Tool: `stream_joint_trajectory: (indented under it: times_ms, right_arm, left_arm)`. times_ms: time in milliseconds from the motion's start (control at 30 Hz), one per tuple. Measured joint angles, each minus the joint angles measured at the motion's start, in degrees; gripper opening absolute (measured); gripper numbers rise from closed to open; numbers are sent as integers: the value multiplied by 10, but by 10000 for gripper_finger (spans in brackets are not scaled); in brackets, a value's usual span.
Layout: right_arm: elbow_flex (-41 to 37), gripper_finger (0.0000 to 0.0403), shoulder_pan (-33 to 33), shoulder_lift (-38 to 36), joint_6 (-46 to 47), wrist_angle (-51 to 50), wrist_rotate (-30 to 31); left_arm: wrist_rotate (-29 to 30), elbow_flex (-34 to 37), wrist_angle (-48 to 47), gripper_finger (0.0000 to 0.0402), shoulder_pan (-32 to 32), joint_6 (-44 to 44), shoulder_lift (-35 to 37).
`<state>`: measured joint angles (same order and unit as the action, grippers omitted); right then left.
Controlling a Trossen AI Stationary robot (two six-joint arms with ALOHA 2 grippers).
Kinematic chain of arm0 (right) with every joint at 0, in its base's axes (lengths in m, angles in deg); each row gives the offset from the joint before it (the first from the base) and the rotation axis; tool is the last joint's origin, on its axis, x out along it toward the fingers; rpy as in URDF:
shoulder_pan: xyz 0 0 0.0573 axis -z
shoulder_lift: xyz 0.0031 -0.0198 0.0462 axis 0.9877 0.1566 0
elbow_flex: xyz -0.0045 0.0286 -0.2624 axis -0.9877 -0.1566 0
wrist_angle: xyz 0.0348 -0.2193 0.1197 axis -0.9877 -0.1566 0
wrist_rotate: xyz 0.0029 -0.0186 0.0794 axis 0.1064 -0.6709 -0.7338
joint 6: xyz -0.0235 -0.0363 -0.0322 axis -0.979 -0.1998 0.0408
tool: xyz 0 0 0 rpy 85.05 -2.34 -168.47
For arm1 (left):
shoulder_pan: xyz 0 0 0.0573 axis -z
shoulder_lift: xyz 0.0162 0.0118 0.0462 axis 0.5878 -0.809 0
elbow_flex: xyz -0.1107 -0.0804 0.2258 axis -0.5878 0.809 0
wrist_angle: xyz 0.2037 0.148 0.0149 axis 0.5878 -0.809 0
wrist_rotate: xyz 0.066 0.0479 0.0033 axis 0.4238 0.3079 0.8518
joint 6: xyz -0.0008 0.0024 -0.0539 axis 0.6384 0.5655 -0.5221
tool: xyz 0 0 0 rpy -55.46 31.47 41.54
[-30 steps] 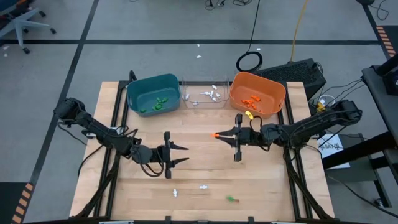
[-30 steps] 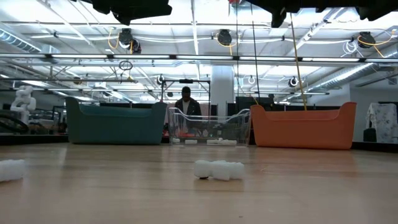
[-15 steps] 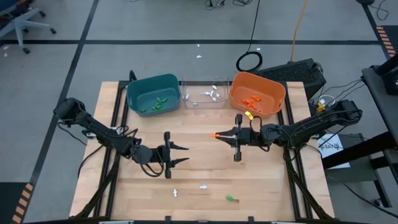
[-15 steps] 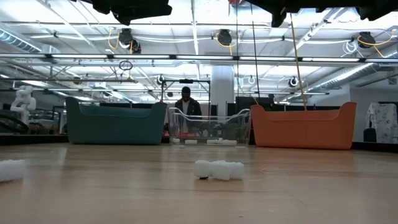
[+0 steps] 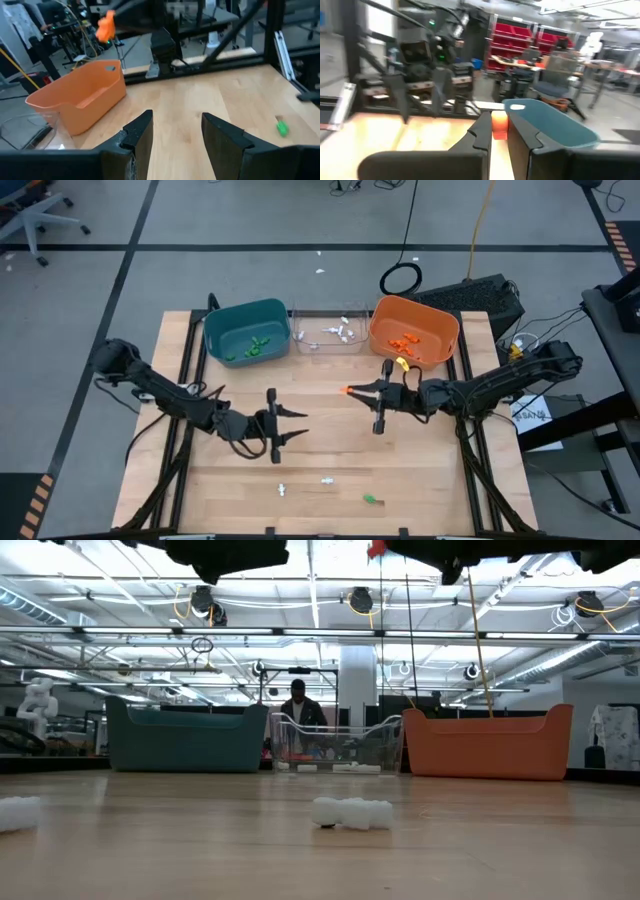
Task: Sort Halloween decoration
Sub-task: Put the orange skeleton toy into the orange bin
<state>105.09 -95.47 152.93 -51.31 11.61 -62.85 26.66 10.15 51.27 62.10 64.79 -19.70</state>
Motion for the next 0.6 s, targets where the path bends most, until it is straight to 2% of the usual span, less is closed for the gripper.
stream_joint_trajectory:
  times_ms: [167,333,400,600]
  right_arm:
    - [0,22,0,0,-57,-14,8]
    - [0,23,0,-21,-63,-34,108]
    - [0,21,4,-42,-57,-64,137]
    - [0,19,33,-113,-23,-175,169]
  left_arm:
    - [-11,0,52,167,-18,19,-35]
    - [-66,-7,104,167,-32,29,-73]
    - [-76,-22,115,167,-36,29,-93]
    - [-121,-110,113,167,-41,30,-182]
